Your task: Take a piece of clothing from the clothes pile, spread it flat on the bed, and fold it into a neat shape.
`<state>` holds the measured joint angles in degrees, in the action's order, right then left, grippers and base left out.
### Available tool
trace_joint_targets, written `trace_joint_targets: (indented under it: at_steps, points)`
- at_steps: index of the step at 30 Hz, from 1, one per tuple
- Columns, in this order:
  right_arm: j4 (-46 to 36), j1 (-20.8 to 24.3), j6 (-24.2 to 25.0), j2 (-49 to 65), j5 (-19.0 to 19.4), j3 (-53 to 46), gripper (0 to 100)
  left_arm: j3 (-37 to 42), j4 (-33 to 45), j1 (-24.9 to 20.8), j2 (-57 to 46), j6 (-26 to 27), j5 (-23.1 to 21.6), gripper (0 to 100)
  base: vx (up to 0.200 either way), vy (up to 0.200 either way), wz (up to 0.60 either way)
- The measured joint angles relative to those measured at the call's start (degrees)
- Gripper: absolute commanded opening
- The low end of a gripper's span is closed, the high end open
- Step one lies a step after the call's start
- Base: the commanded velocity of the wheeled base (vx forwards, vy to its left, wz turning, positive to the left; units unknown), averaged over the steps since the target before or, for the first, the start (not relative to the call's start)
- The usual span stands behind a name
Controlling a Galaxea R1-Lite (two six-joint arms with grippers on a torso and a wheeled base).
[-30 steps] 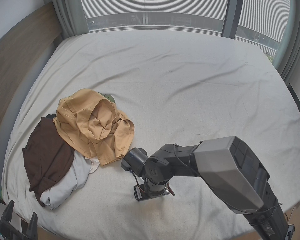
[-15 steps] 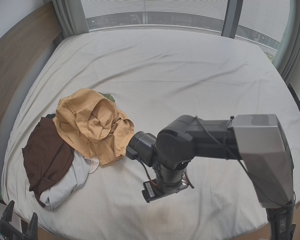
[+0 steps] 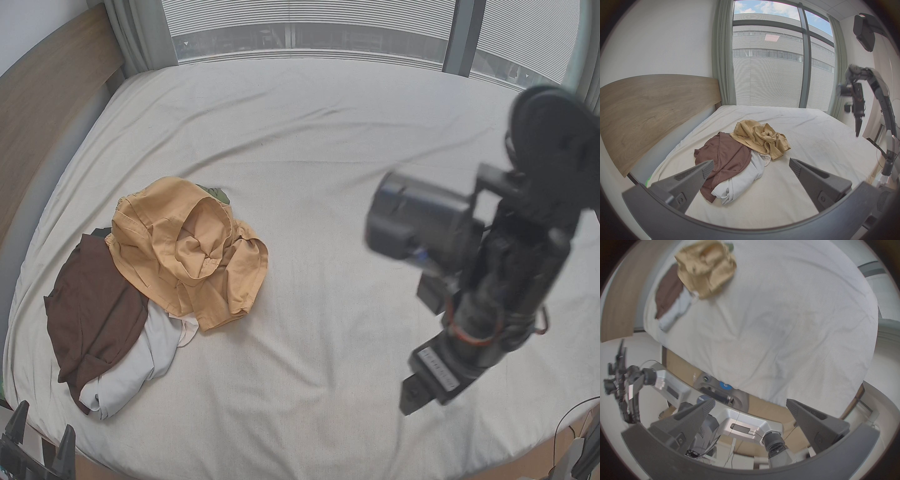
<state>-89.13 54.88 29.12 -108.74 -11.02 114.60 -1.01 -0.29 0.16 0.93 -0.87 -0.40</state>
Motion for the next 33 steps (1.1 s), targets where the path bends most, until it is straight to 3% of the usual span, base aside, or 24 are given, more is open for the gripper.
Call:
trace_joint_targets:
  at_steps: [8,20,26,33]
  points:
    - [7.47,-1.27,0.76,22.16,-3.27,-7.11,100,0.0,-0.02,0.0,0.0,0.02,-0.06,100,0.0,0.0,0.0]
    - [31.03,-11.97,-0.57,49.7,-3.15,-39.41,100,0.0,-0.02,0.0,0.0,0.05,-0.2,100,0.0,0.0,0.0]
    - [46.98,-19.77,-1.73,59.79,0.1,-56.53,100,0.0,-0.02,0.0,0.0,0.05,-0.24,100,0.0,0.0,0.0]
    - [73.18,-26.83,-1.54,64.26,7.88,-74.67,100,0.0,-0.02,0.0,0.0,0.09,-0.26,100,0.0,0.0,0.0]
